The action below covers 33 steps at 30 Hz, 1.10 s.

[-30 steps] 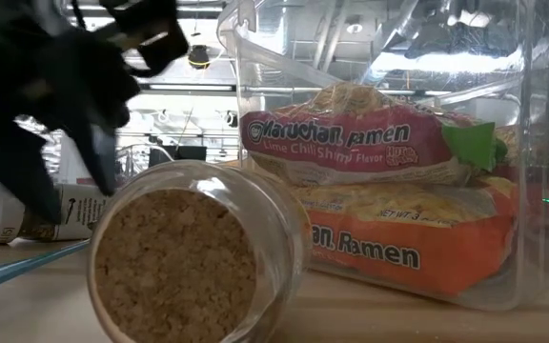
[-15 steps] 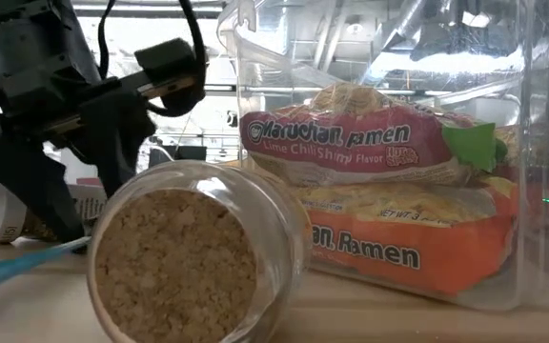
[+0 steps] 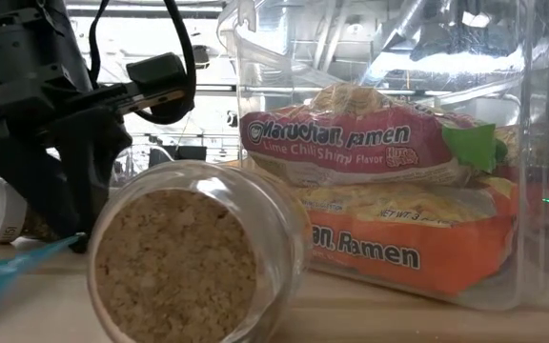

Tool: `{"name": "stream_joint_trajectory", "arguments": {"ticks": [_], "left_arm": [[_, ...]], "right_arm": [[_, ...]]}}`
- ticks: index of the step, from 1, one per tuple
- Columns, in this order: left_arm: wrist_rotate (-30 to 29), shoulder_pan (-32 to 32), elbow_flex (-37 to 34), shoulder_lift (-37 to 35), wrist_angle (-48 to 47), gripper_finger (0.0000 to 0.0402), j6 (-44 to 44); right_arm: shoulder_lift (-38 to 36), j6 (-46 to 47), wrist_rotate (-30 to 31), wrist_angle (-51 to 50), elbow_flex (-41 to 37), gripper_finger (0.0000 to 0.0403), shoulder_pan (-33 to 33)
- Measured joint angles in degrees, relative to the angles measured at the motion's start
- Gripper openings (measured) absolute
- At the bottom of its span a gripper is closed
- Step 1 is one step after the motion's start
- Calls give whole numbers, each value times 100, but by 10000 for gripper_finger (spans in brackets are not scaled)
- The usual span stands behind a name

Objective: Pick & Place Food Item
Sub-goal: Put the blue spoon into the top transparent bin

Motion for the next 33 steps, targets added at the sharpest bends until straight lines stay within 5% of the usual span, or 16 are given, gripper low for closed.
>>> {"name": "stream_joint_trajectory", "arguments": {"ticks": [20, 33], "left_arm": [[-54, -282, -11, -737, -115, 1, 1088], [226, -269, -7, -2283, -926, 1, 4106]], "right_arm": [[2, 347, 11, 128, 0, 356, 0], [131, 498, 67, 299, -1, 356, -9]]}}
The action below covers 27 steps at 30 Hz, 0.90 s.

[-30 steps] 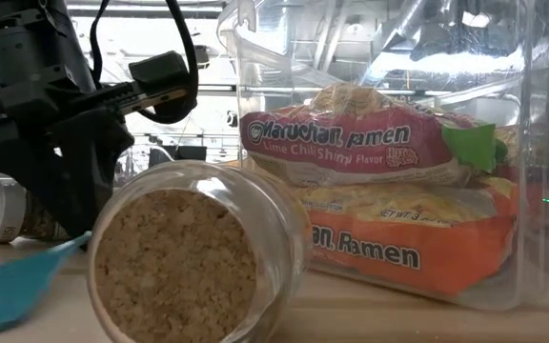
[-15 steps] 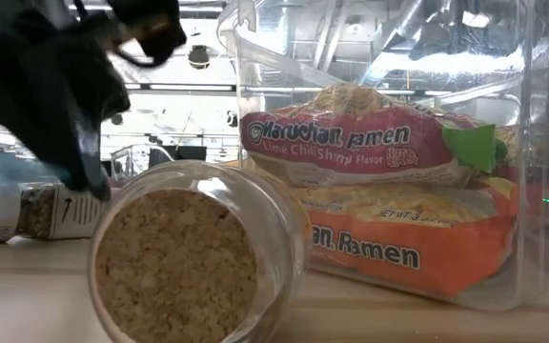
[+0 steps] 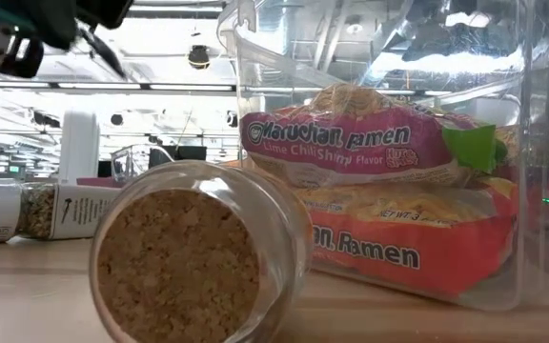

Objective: Pick & Place Food Item
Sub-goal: Put the blue spoon into the top transparent bin

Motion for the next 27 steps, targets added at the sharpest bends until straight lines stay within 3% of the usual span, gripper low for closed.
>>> {"name": "stream_joint_trajectory", "arguments": {"ticks": [9, 20, 27], "left_arm": [[996, 74, 0, -465, -532, 0, 1846], [1183, 108, 0, -482, -567, 0, 1908], [1655, 219, 0, -482, -565, 0, 2146]], "right_arm": [[187, 86, 12, 178, 8, 356, 0], [396, 149, 25, 289, 2, 356, 4], [393, 151, 25, 239, 3, 356, 4]]}}
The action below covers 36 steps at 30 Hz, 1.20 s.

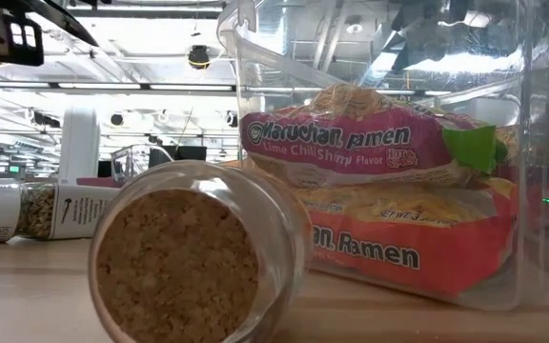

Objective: Pick & Place Food Item
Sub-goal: Put the blue spoon into the top transparent bin

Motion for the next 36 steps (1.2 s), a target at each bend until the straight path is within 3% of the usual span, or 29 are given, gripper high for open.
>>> {"name": "stream_joint_trajectory", "arguments": {"ticks": [6, 9, 15, 24, 30, 36], "left_arm": [[394, 665, 6, 0, -59, 0, 841], [518, 1152, 168, 2, -610, 0, 1582], [531, 2390, 634, 2, -1680, 0, 3339], [531, 4364, 1282, 21, -2208, 0, 5587], [508, 5241, 2029, 385, -2242, 0, 6667], [226, 5662, 3006, 1141, -2584, 0, 7712]], "right_arm": [[0, 101, -2, 0, 0, 356, 0], [0, 109, 0, -4, 0, 356, 0], [-2, 227, -2, -20, 0, 356, 0], [-2, 427, 139, -10, 0, 356, 0], [-2, 541, 256, 23, 0, 356, -4], [-4, 706, 304, 31, 0, 356, -4]]}}
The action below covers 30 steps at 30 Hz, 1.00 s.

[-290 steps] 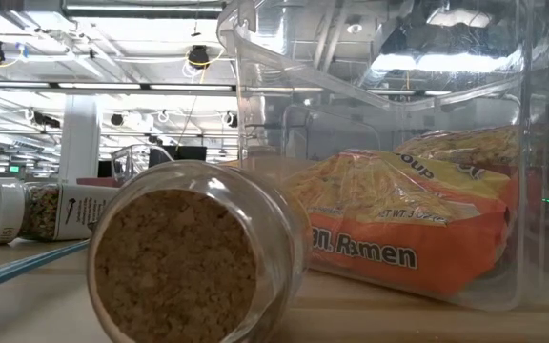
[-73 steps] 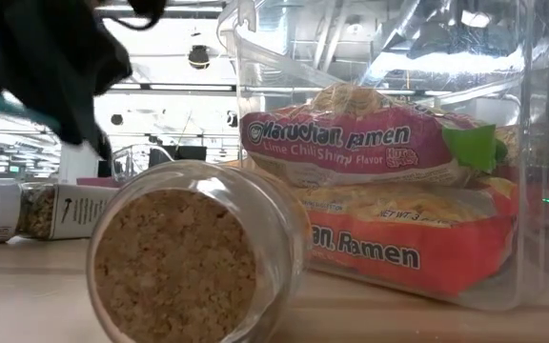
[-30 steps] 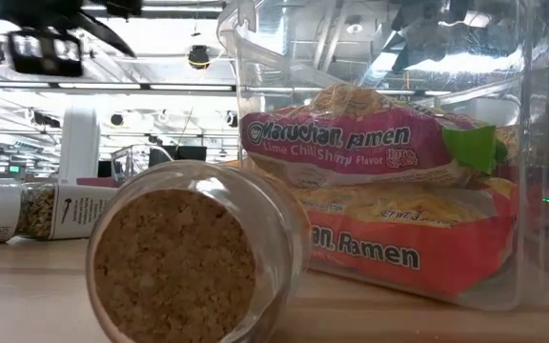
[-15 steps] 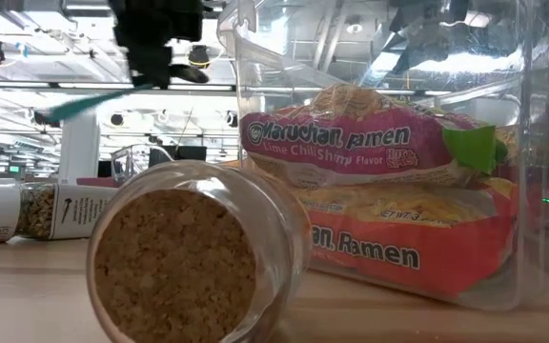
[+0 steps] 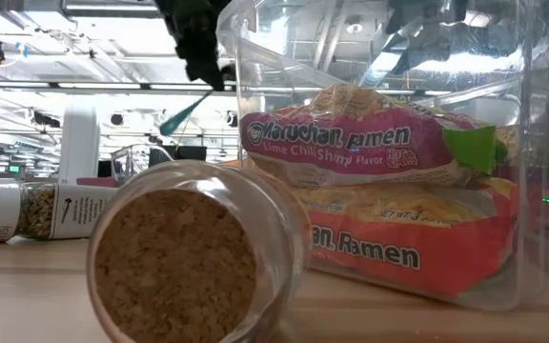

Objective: Pick & Place Food Item
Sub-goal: Put the blue spoon into the top transparent bin

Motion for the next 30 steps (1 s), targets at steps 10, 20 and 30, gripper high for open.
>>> {"name": "stream_joint_trajectory", "arguments": {"ticks": [10, 20, 30], "left_arm": [[-792, 493, 1048, 1295, -825, 1, 1194], [-1122, 556, 1035, 1983, -986, 2, 1528], [-1144, 558, 1035, 2477, -963, 2, 1474]], "right_arm": [[0, 90, 101, 96, -2, 356, 20], [0, 194, 105, 221, -2, 356, 20], [0, 187, 109, 302, -2, 356, 20]]}}
